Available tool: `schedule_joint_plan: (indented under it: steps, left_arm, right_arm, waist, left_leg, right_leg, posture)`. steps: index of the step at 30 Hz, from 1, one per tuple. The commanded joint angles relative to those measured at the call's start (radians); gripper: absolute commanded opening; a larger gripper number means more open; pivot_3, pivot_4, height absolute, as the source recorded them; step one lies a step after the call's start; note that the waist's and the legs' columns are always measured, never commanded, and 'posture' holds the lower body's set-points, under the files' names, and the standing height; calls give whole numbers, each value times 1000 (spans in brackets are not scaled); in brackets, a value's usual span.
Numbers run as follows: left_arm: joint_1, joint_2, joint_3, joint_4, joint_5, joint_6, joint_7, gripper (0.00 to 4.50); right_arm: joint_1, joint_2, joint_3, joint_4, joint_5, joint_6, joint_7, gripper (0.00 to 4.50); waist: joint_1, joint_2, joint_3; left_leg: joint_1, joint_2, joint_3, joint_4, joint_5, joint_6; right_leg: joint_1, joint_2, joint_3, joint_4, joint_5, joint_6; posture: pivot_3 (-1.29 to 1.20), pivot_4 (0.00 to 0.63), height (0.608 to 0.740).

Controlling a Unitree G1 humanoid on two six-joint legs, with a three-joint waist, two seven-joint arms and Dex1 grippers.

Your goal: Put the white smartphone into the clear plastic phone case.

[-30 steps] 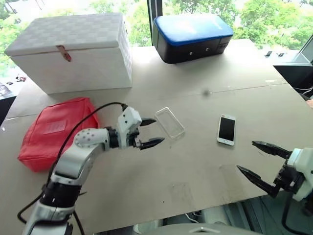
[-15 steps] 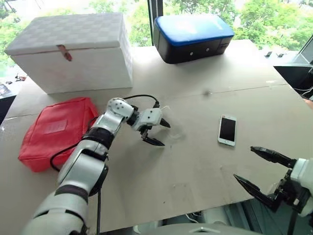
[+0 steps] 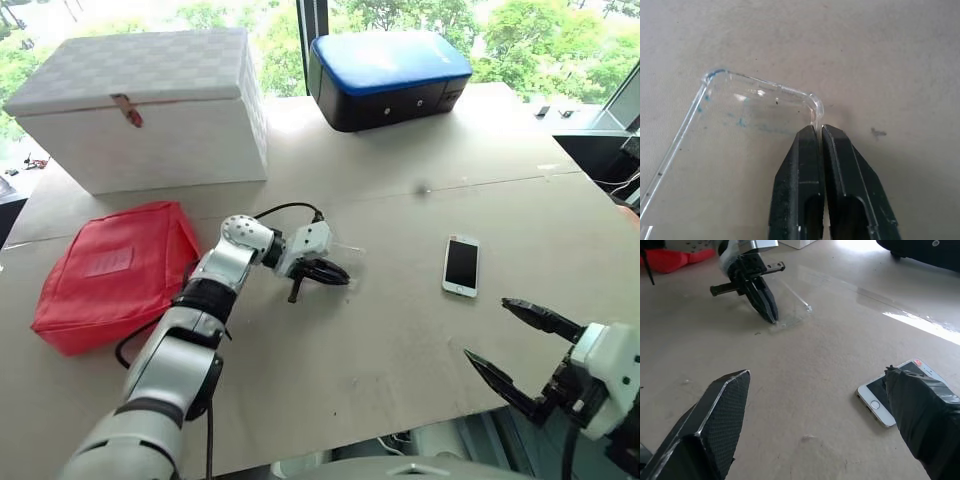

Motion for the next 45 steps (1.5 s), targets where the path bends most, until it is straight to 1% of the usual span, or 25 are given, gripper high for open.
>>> schedule_joint_plan:
  steps: [1,3,5,7,8,10,11,12,14,17,18,21,23,26,28,29,30,32,35,37,41,42,45]
  left_arm:
    - [67,-21,18,-304,-44,322,157,94]
    - [85,-56,13,-381,-36,415,253,94]
    - [92,-90,-19,-406,-11,433,319,94]
    - [90,-111,-36,-411,-18,452,349,94]
    - [92,-112,-40,-421,-30,450,349,322]
    - [103,-116,-17,-448,-55,441,372,944]
    - [110,-109,-2,-465,-63,438,382,1539]
    - [117,-101,9,-479,-72,434,388,1843]
    - [147,-83,60,-532,-107,423,399,2825]
    - [199,-51,131,-608,-164,418,408,4157]
    - [223,-37,156,-643,-188,430,411,4448]
    - [296,13,208,-714,-217,416,424,4448]
    - [337,43,215,-738,-215,382,431,4448]
    - [409,63,256,-796,-234,330,445,4448]
    - [452,46,298,-827,-240,298,489,4448]
    - [484,12,326,-825,-259,201,481,4448]
    - [513,10,340,-826,-264,141,464,4448]
    - [553,32,369,-822,-305,74,394,4448]
    - [551,55,435,-827,-446,135,366,4448]
    - [544,68,459,-817,-473,132,374,4448]
    - [565,104,472,-823,-519,144,369,4448]
    - [569,108,474,-832,-533,152,378,4448]
    - [585,128,480,-857,-564,169,388,4448]
  right_arm:
    - [-74,12,10,-23,17,73,-84,4500]
    - [-138,21,40,-14,-13,121,-135,4500]
    - [-211,35,87,2,-20,188,-193,4500]
    - [-279,56,121,26,5,255,-239,4500]
    - [-322,71,129,51,6,289,-271,4500]
    - [-410,106,161,96,-19,347,-337,4500]
    - [-451,111,188,115,-52,371,-362,4500]
    - [-483,116,210,132,-81,390,-383,4500]
    - [-579,143,265,189,-133,423,-428,4500]
    - [-706,186,341,277,-214,472,-486,4500]
    - [-746,216,359,310,-228,493,-507,4500]
    - [-853,312,395,415,-265,570,-568,4500]
    - [-897,342,416,467,-323,636,-618,4500]
    - [-937,422,400,542,-363,711,-678,4500]
    - [-941,459,379,554,-354,760,-670,4500]
    - [-941,496,350,563,-349,786,-683,4500]
    - [-944,520,329,572,-341,809,-682,4500]
    - [-954,568,283,584,-320,863,-671,4500]
    - [-989,620,228,579,-277,956,-633,4500]
    - [-1009,651,200,570,-242,975,-601,4500]
    - [-1031,656,228,578,-252,1000,-577,4500]
    - [-1036,655,243,581,-264,1011,-582,4500]
    - [-1041,621,329,610,-338,1022,-622,4500]
  waist:
    - [4,0,0]
    - [9,0,0]
    - [10,-1,0]
    - [7,0,0]
    - [4,0,0]
    - [-3,0,0]
    - [-4,0,0]
    - [-4,0,0]
    - [-6,0,0]
    - [-16,1,0]
    - [-16,1,0]
    - [-21,1,0]
    - [-21,1,1]
    - [-20,1,1]
    - [-21,1,0]
    - [-22,1,-1]
    - [-22,1,-2]
    - [-23,0,-3]
    - [-22,0,-3]
    - [-23,1,-3]
    - [-28,1,-3]
    - [-32,1,-3]
    - [-47,1,-3]
  left_leg:
    - [0,0,0,0,0,0]
    - [0,0,-1,0,0,0]
    - [0,-1,-2,1,0,0]
    - [0,-1,-2,1,0,0]
    - [1,-1,-2,1,0,0]
    - [1,-1,-2,1,0,0]
    - [1,-1,-2,1,1,-1]
    - [1,-1,-2,1,1,-1]
    - [1,-1,-1,0,1,-1]
    - [1,-1,-1,0,2,-3]
    - [1,-1,-1,0,4,-6]
    - [1,-1,-1,0,4,-7]
    - [1,-1,0,0,4,-7]
    - [1,-2,0,0,4,-7]
    - [1,-3,0,0,4,-7]
    - [1,-3,0,0,4,-7]
    - [2,-3,0,0,4,-7]
    - [2,-3,0,0,4,-7]
    - [4,-2,0,0,3,-6]
    - [6,-2,-1,-1,3,-5]
    - [15,-2,-1,-5,3,-5]
    - [15,-2,-1,-5,3,-5]
    - [15,-1,-1,-6,3,-5]
  right_leg:
    - [0,0,0,0,0,0]
    - [0,0,0,0,0,0]
    - [1,0,0,0,0,0]
    - [1,0,-1,1,0,0]
    - [1,1,-1,1,0,0]
    - [1,2,-1,2,0,0]
    - [1,3,1,2,0,0]
    - [1,3,1,3,0,0]
    - [-1,3,2,4,0,-1]
    - [-1,3,3,4,0,-1]
    - [-1,3,3,4,0,-1]
    - [-1,3,3,5,0,-1]
    - [-1,3,3,5,0,-1]
    - [-1,3,3,5,0,-1]
    - [-1,2,3,5,0,-1]
    - [-1,1,3,5,0,0]
    - [-1,1,4,5,0,0]
    - [-1,1,4,5,0,0]
    - [-1,1,3,7,0,-1]
    - [0,1,2,8,0,-1]
    - [7,2,2,8,-1,-2]
    - [6,2,2,8,-2,-3]
    - [7,3,2,8,-2,-3]
  posture:
    - [0,150,740]
    - [0,150,740]
    - [0,150,740]
    - [0,150,740]
    - [0,150,740]
    - [0,150,740]
    - [0,150,740]
    - [0,150,740]
    - [0,150,740]
    - [0,150,740]
    - [0,150,740]
    - [0,150,740]
    - [0,150,740]
    - [0,150,740]
    - [0,150,740]
    - [0,150,740]
    - [0,150,740]
    - [0,150,740]
    - [0,150,740]
    - [0,150,740]
    - [0,150,740]
    - [0,150,740]
    - [0,150,740]
